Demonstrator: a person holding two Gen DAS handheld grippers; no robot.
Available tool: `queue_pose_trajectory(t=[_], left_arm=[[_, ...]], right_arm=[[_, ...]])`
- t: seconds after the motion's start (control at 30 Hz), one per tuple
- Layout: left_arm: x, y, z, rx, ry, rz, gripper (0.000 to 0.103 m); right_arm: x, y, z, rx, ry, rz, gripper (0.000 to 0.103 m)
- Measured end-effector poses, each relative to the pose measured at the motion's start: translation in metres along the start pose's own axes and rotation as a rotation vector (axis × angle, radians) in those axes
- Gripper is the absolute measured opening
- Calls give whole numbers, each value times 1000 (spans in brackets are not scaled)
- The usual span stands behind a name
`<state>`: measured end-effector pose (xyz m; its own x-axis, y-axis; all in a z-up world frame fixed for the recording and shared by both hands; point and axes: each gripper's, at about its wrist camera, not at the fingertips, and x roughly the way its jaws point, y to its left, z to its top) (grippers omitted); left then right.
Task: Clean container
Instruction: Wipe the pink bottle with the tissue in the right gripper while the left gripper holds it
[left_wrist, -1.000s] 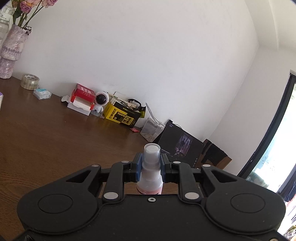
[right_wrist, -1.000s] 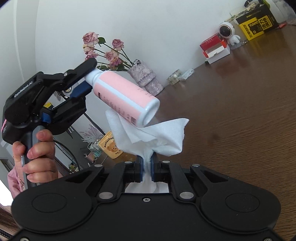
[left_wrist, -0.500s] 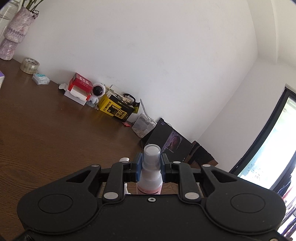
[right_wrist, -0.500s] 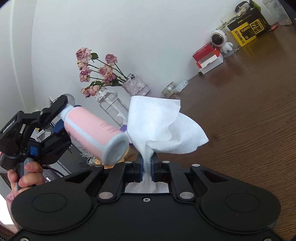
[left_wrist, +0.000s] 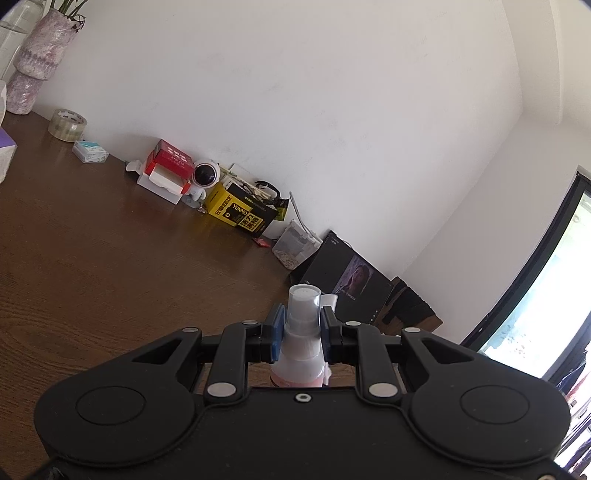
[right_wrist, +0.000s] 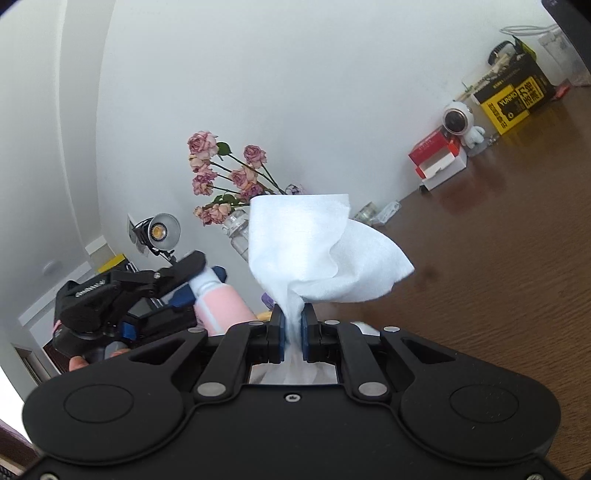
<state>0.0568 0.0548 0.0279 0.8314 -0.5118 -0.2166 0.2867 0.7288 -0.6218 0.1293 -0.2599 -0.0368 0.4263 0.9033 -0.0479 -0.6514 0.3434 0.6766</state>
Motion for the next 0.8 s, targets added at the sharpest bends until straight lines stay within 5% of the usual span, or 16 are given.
queue_pose_trajectory(t=[0.37,0.8], left_arm=[[2,3,-1,-6,12,9,20],[-5,6,2,-1,-13,26,20]], right_arm=[[-2,43,2,-132,38,123,10],[1,17,-21,-36,103,58,10]])
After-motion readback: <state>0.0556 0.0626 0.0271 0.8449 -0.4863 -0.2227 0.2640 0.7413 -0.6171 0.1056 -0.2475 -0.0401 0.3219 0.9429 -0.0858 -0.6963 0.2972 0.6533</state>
